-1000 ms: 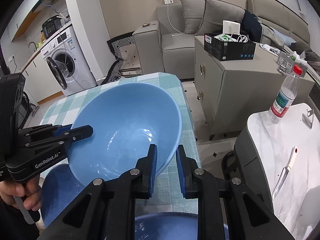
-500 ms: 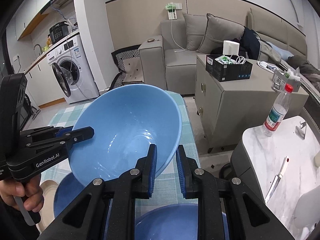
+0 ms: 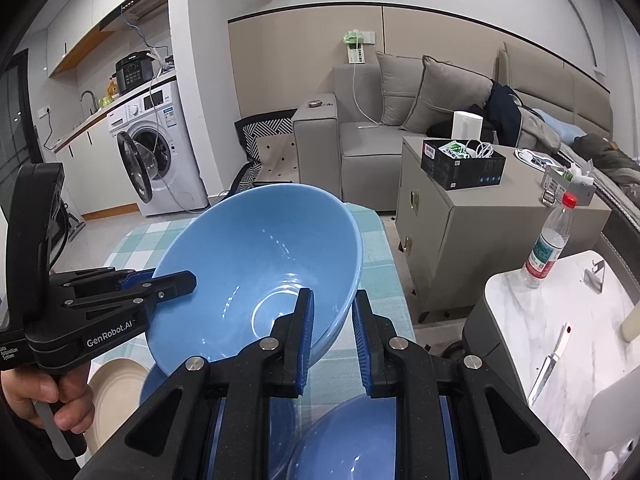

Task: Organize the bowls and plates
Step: 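Lift the left tool's bowl into another bowl while the right tool lowers its bowl into another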

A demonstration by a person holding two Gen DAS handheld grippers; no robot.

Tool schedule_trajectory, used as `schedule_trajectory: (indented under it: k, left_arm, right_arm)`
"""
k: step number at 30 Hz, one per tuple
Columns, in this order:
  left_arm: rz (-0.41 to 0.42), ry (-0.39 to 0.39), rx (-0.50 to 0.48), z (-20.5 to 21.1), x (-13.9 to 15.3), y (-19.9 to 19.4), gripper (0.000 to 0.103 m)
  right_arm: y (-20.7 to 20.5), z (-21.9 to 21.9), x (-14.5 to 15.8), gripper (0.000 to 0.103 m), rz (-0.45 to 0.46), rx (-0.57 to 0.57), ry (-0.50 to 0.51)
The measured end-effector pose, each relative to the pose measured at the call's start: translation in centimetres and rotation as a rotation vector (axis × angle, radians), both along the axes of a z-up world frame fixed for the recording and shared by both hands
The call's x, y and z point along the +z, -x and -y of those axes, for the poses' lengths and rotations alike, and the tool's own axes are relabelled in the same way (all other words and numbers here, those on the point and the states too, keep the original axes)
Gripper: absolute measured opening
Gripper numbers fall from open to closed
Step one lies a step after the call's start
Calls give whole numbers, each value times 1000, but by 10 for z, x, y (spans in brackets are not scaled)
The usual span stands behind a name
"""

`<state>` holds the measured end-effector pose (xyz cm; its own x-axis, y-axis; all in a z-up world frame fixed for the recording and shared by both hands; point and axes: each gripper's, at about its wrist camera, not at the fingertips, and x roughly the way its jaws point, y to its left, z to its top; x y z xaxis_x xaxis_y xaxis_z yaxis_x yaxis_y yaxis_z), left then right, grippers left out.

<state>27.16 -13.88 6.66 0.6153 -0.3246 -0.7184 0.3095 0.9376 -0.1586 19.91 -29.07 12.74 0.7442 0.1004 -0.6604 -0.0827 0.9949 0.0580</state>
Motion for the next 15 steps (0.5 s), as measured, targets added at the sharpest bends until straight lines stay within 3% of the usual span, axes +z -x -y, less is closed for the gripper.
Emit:
schedule_trajectory:
  k: [15]
  left_arm:
    - [52,-12,8,-19,12,46,15]
  right_arm:
    - [46,-18,6,20,31,35,-50]
